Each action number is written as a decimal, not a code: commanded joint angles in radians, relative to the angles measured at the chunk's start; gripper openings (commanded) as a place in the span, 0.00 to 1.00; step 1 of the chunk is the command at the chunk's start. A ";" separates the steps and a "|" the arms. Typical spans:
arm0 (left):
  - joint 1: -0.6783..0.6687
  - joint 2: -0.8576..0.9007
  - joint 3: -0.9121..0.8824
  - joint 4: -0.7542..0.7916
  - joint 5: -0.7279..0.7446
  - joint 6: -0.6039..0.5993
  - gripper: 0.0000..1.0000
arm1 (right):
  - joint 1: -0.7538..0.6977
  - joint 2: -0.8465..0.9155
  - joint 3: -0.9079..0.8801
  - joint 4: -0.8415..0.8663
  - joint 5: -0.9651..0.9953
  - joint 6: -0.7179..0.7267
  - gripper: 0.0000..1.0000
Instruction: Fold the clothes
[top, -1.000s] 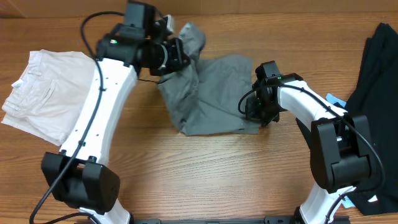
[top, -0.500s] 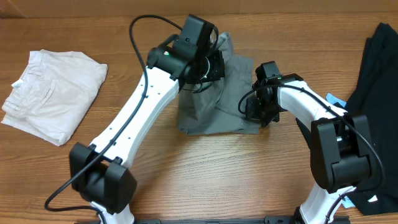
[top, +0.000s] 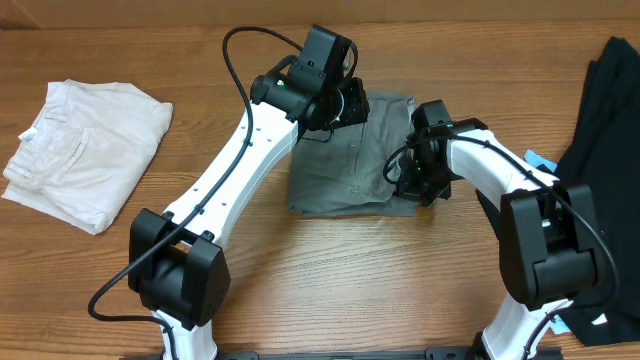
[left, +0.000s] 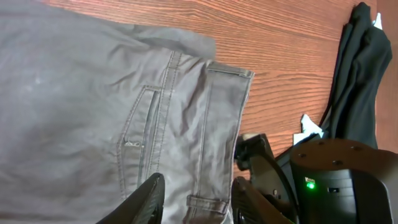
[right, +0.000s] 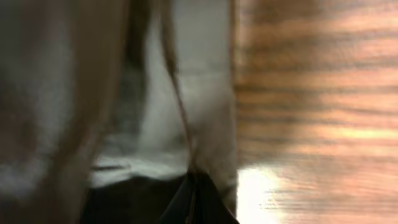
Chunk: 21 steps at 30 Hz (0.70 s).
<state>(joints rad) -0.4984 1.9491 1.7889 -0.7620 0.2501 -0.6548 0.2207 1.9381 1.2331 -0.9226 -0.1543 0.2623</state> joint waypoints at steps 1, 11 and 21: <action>0.049 -0.009 0.034 0.005 0.005 0.031 0.40 | -0.073 -0.071 0.064 -0.052 0.074 0.057 0.04; 0.134 0.016 0.031 0.013 -0.170 0.136 0.48 | -0.158 -0.255 0.330 -0.168 -0.252 -0.164 0.04; 0.133 0.174 0.031 0.029 -0.190 0.147 0.52 | -0.006 -0.183 0.239 -0.197 -0.363 -0.211 0.04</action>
<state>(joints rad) -0.3599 2.0464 1.8053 -0.7322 0.0757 -0.5373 0.1837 1.7256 1.5177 -1.1213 -0.4713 0.0814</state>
